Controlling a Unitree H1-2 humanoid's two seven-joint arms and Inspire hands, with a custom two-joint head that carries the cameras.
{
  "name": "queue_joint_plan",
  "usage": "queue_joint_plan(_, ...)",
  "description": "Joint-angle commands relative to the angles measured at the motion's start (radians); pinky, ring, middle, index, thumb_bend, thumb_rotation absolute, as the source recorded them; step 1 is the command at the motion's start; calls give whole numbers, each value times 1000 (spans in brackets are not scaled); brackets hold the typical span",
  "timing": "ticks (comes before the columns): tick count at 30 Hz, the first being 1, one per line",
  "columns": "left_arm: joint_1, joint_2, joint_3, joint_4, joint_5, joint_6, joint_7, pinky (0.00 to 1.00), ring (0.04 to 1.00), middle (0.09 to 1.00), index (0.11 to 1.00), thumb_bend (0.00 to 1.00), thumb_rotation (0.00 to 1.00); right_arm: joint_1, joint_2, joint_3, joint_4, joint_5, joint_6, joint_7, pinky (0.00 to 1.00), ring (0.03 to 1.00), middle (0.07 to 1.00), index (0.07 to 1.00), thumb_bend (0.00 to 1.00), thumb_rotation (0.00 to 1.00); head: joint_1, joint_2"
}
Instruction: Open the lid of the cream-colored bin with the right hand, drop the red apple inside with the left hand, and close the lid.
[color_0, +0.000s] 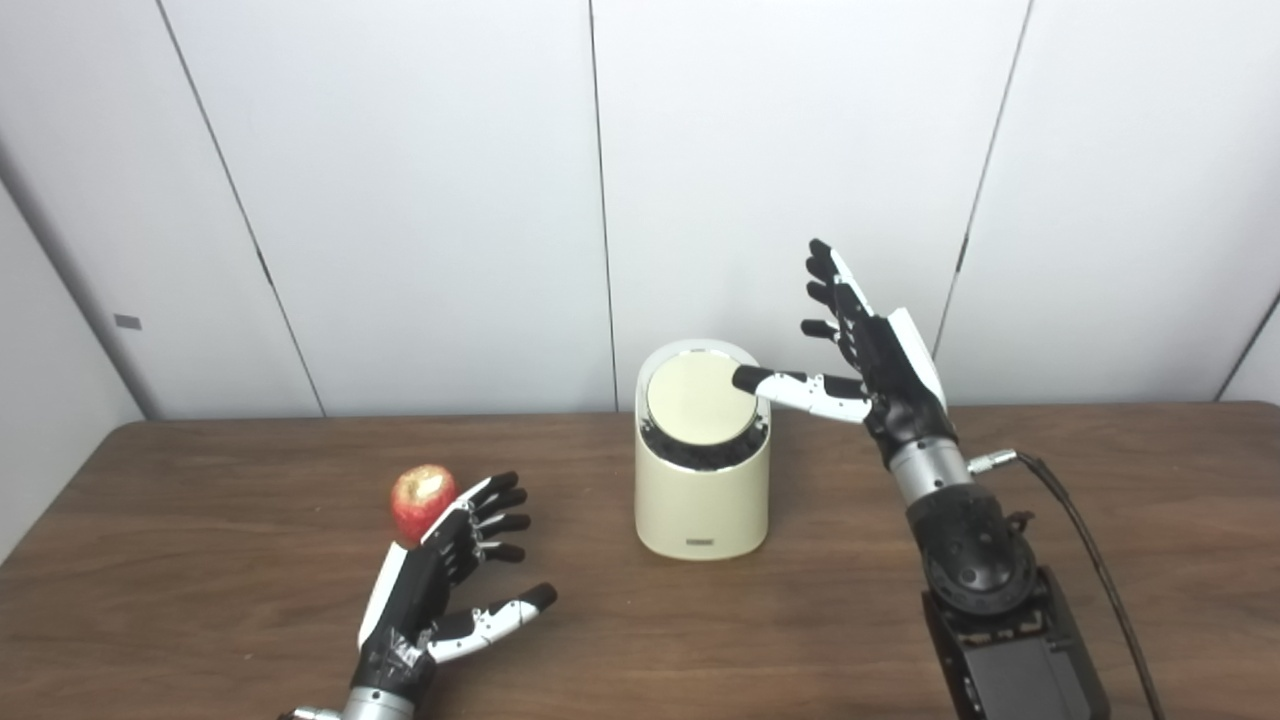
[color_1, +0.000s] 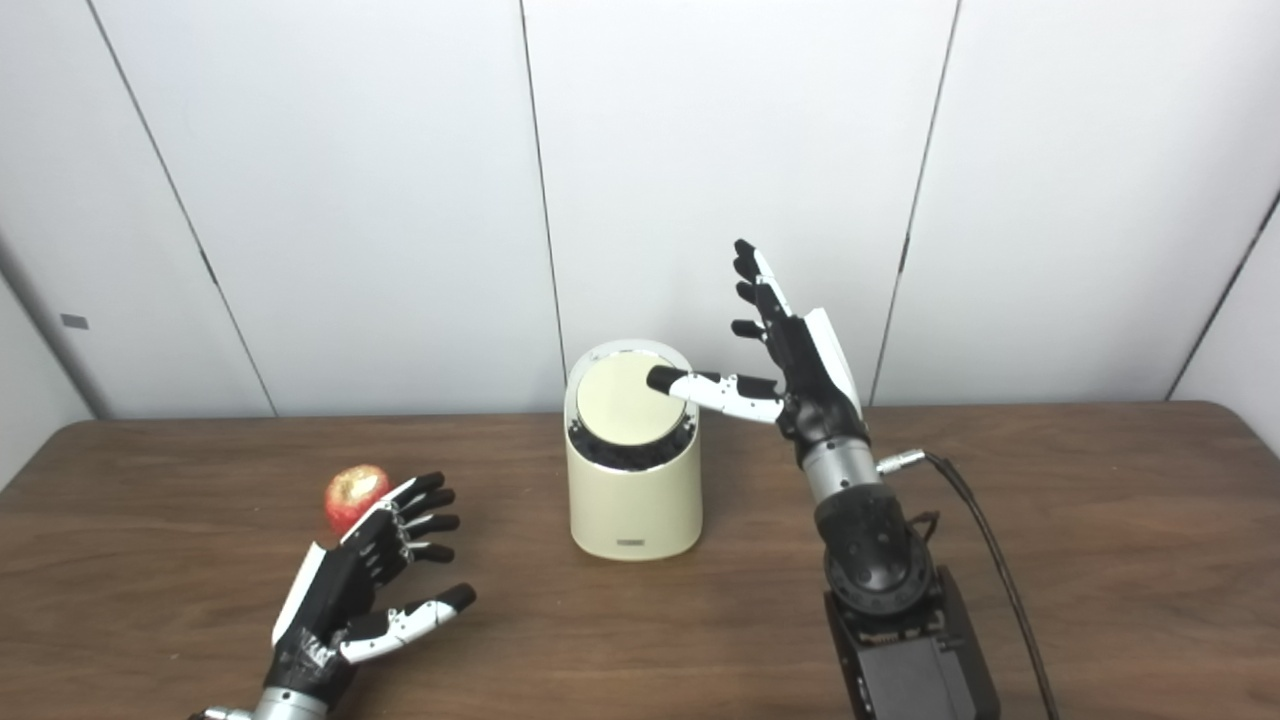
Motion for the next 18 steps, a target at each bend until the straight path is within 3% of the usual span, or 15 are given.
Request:
queue_joint_plan(1, -27, 1, -3, 12, -2, -45, 4, 666, 775, 838, 876, 691, 43, -76, -15, 16, -15, -30, 16, 4, 741, 902, 979, 973, 894, 402, -1, 0)
queue_joint_plan(5, -30, -2, -3, 15, -1, -45, 6, 667, 776, 836, 876, 702, 60, -116, -37, 49, 18, -67, 29, 0, 654, 878, 950, 974, 887, 395, 1, 1)
queue_joint_plan(9, -32, -4, -3, 17, -4, -47, 6, 665, 778, 837, 877, 692, 50, -146, -48, 71, 58, -85, 19, -5, 738, 899, 952, 972, 878, 332, 5, 2)
queue_joint_plan(15, -35, -8, -5, 16, 5, -43, 12, 651, 772, 835, 877, 703, 66, -166, -56, 112, 93, -128, 23, 1, 708, 898, 948, 969, 917, 295, 11, 3)
queue_joint_plan(18, -36, -10, -5, 14, 9, -42, 14, 649, 769, 834, 876, 701, 71, -172, -59, 126, 123, -134, 6, -2, 746, 912, 966, 974, 932, 286, 12, 4)
